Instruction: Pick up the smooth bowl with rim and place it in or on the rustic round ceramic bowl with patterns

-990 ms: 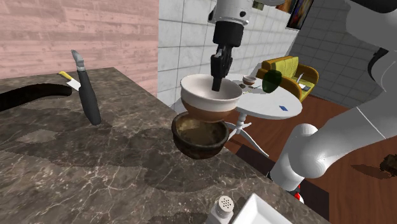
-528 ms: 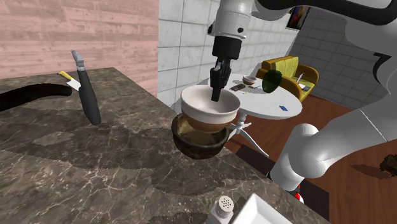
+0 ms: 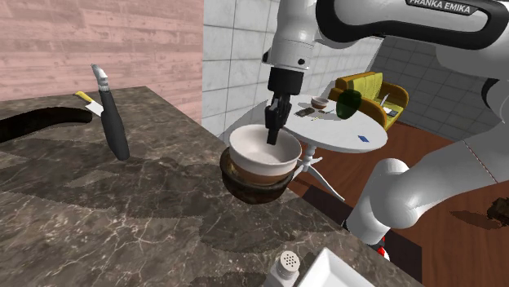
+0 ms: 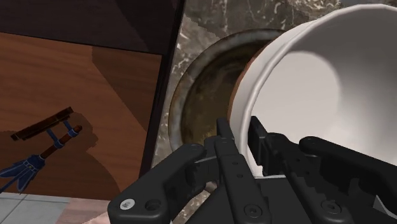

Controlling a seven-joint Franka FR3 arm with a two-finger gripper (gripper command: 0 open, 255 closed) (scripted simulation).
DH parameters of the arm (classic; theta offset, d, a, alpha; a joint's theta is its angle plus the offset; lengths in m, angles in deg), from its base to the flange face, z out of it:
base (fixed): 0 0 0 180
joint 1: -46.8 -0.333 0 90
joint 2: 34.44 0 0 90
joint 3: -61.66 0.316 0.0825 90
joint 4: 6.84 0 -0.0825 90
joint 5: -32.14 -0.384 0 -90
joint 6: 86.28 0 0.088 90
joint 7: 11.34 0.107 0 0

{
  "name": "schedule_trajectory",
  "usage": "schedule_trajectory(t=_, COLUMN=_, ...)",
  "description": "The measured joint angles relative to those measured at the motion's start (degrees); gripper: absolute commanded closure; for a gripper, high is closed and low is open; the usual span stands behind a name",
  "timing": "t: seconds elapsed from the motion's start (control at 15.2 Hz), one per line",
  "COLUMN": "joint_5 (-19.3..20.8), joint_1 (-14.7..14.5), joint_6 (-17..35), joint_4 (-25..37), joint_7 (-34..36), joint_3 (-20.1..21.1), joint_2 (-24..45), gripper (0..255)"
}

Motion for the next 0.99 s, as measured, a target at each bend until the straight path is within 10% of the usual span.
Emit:
schedule_trajectory(t=0.4, joint_5=0.0, joint_1=0.0, joint_6=0.5, joint_4=-0.5, joint_7=-0.2, joint_3=0.0, joint_2=-0.1, gripper=255)
schedule_trajectory(t=0.46, joint_5=0.0, joint_1=0.0, joint_6=0.5, joint_4=-0.6, joint_7=-0.2, joint_3=0.0, joint_2=0.0, gripper=0)
schedule_trajectory(t=0.99, joint_5=0.4, joint_1=0.2, joint_6=-1.5, joint_4=2.1, joint_7=-0.1, joint_3=-0.5, joint_2=0.6, gripper=0)
